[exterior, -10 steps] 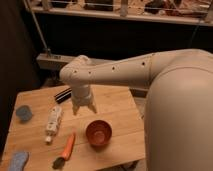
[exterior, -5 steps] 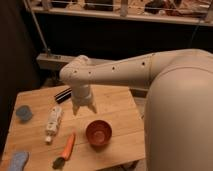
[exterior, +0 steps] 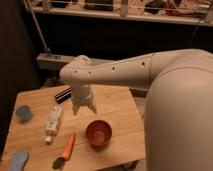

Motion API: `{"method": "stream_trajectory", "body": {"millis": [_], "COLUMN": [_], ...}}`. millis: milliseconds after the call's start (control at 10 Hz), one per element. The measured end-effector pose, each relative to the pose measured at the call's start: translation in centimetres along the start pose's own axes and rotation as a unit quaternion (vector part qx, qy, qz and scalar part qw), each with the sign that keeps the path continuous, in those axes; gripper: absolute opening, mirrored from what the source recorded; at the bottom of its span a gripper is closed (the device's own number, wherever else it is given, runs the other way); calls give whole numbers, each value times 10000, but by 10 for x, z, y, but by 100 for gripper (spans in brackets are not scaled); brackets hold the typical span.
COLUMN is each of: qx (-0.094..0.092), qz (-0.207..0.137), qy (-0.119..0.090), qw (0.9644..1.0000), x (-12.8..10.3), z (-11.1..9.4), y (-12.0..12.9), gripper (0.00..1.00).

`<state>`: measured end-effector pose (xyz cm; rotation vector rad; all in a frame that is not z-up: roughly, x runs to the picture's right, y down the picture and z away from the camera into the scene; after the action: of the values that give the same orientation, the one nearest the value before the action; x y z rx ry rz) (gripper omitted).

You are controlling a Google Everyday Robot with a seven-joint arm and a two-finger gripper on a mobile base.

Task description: Place the ceramic cup in the ceramic bowl

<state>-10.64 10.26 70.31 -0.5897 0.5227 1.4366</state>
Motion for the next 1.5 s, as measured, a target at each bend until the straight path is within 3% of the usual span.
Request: {"method": "stream_trajectory", "body": {"millis": [1000, 1200, 1300, 1500], "qx": [1, 48, 62, 35], "qz": [-10, -266, -728, -1296], "qy": [-8, -295, -621, -922], "qw": [10000, 9992, 9954, 9873], "x": [0, -17, -37, -55], "z": [0, -6, -10, -15], "y": [0, 3, 16, 39], "gripper": [65, 65, 65, 65]}}
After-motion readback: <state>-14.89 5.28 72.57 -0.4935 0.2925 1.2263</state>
